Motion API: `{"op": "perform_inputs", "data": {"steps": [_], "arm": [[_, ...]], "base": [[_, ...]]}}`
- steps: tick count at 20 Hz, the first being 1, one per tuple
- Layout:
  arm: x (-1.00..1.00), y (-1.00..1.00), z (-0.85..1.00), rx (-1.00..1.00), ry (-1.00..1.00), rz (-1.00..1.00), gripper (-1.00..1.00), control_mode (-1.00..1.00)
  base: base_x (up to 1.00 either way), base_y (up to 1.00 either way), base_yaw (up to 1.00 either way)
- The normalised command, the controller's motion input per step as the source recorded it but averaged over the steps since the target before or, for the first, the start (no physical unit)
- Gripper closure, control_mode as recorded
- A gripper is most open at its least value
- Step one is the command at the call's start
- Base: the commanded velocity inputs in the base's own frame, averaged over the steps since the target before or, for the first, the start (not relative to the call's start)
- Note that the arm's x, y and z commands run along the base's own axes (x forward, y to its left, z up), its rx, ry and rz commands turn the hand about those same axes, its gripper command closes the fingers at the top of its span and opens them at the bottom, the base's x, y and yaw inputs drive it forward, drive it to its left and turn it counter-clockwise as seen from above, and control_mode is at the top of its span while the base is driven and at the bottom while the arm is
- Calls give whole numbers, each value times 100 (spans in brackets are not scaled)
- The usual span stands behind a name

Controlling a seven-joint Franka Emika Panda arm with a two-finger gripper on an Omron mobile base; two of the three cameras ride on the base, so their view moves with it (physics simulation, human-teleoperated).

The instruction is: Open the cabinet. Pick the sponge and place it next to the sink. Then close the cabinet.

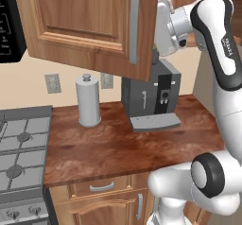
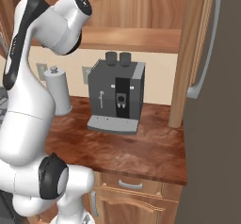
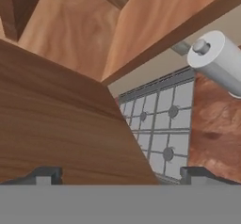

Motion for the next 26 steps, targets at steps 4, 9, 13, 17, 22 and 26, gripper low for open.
{"op": "perform_inputs", "data": {"steps": [4, 9, 13, 17, 22, 26], "arm": [[18, 14, 0, 2, 0, 0, -100, -100], [-1, 12, 1, 11, 2, 0, -100, -100], [-15, 0, 2, 21, 0, 3, -100, -100], [-18, 3, 0, 24, 2, 7, -100, -100], [-32, 35, 0, 7, 11, 6, -100, -100], [-42, 48, 0, 0, 14, 5, -100, -100]], "base": [[0, 0, 0], [0, 0, 0], [0, 0, 0], [0, 0, 0], [0, 0, 0], [0, 0, 0]]}}
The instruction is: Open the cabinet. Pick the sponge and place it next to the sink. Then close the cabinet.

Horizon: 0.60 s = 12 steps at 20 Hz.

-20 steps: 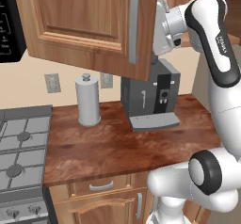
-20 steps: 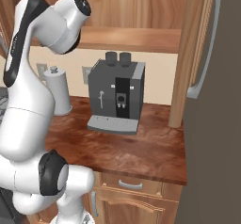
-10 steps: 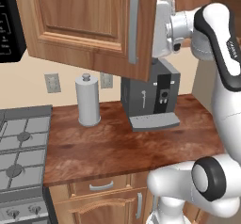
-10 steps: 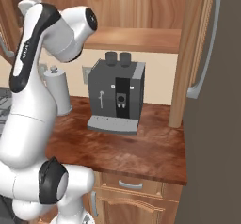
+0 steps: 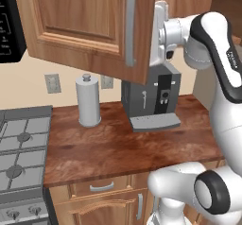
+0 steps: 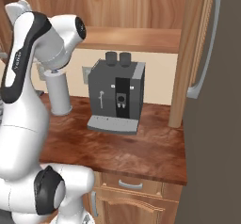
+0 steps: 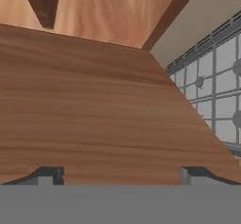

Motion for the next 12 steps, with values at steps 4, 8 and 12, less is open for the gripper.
{"op": "perform_inputs", "data": {"steps": [4, 8, 12], "arm": [[-39, 46, 0, 0, 11, 3, -100, -100], [-33, 46, 0, 0, 10, 2, -100, -100], [-38, 46, 0, 0, 10, 2, -100, -100]], "base": [[0, 0, 0], [0, 0, 0], [0, 0, 0]]}}
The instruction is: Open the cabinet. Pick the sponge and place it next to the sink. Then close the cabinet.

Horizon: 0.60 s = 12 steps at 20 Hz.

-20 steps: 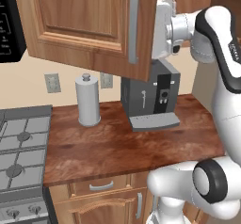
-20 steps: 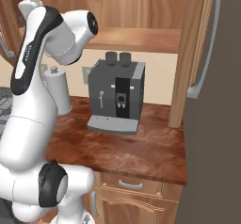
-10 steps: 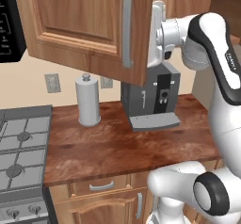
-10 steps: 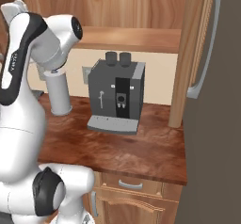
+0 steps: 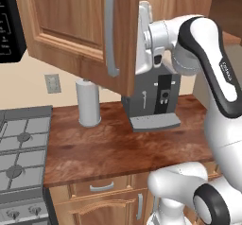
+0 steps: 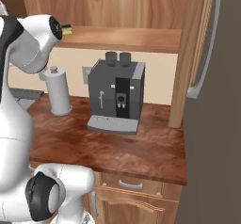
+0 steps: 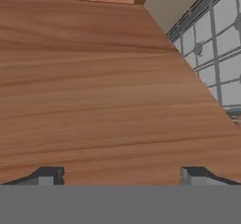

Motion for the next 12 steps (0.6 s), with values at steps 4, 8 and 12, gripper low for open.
{"op": "perform_inputs", "data": {"steps": [4, 8, 12], "arm": [[-45, 49, 0, 0, 8, 2, -100, -100], [-45, 54, 0, 0, 7, 1, -100, -100], [-39, 56, 0, 0, 7, 0, -100, -100]], "base": [[0, 0, 0], [0, 0, 0], [0, 0, 0]]}}
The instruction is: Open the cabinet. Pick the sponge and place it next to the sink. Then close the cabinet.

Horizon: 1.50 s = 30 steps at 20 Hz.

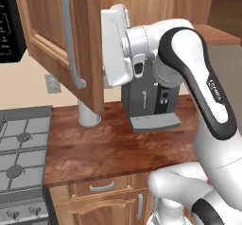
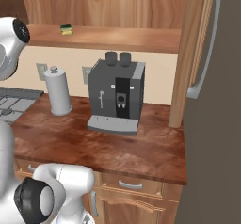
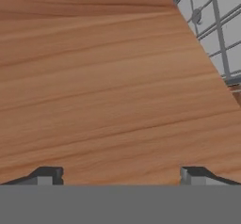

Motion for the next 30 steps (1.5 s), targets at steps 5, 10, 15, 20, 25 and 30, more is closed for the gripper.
{"op": "perform_inputs", "data": {"steps": [5, 10, 15, 20, 25, 30], "arm": [[-26, 50, 0, 0, 4, 0, -100, -100], [8, -6, 0, -5, 1, 0, -100, -100], [-2, -60, 0, -9, -7, 0, -100, -100], [-10, -81, 12, -5, -15, 0, -100, -100], [-1, -81, 5, -8, -21, 0, -100, -100], [0, -63, 0, -16, -20, 0, -100, -100]], "base": [[0, 0, 0], [0, 0, 0], [0, 0, 0], [0, 0, 0], [0, 0, 0], [0, 0, 0]]}}
